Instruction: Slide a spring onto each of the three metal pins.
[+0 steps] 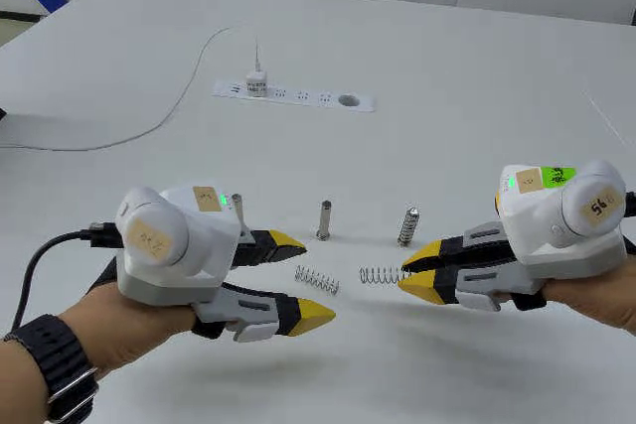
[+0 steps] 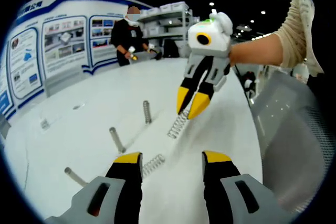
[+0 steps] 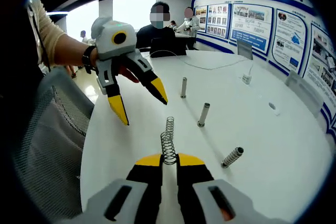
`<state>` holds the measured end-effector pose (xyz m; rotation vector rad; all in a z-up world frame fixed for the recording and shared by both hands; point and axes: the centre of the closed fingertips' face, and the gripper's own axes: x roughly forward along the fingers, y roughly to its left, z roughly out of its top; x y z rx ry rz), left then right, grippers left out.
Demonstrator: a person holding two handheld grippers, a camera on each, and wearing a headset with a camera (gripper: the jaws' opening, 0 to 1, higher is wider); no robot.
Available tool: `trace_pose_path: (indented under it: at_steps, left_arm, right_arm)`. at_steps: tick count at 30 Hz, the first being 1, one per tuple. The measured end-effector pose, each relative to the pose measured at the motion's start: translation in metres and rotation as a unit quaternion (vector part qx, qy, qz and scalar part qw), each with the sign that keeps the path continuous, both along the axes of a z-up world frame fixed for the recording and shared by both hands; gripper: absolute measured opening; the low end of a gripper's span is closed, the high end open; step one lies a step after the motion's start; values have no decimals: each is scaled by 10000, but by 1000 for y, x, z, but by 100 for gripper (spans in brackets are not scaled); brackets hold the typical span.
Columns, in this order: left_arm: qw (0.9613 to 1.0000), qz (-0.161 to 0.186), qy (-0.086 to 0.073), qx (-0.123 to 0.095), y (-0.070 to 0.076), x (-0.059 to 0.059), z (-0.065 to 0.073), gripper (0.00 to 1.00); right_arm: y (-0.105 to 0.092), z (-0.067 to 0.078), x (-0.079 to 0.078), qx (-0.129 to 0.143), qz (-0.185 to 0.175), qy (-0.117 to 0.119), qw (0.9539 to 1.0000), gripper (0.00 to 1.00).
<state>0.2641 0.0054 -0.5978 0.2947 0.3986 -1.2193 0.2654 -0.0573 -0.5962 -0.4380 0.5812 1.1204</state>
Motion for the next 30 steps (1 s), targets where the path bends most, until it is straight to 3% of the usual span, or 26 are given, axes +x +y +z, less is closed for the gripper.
trace_pose_path:
  at_steps: [12,30]
  left_arm:
    - [9994,-303,-129,84,-12,-8,-1,33]
    - [9977,-507,-402,192,-20,-13,-1,14]
  right_arm:
    - [26,12,-13,-59,490,-31,9988,11]
    - [36,18,-21,-182,714,-56,9973,11]
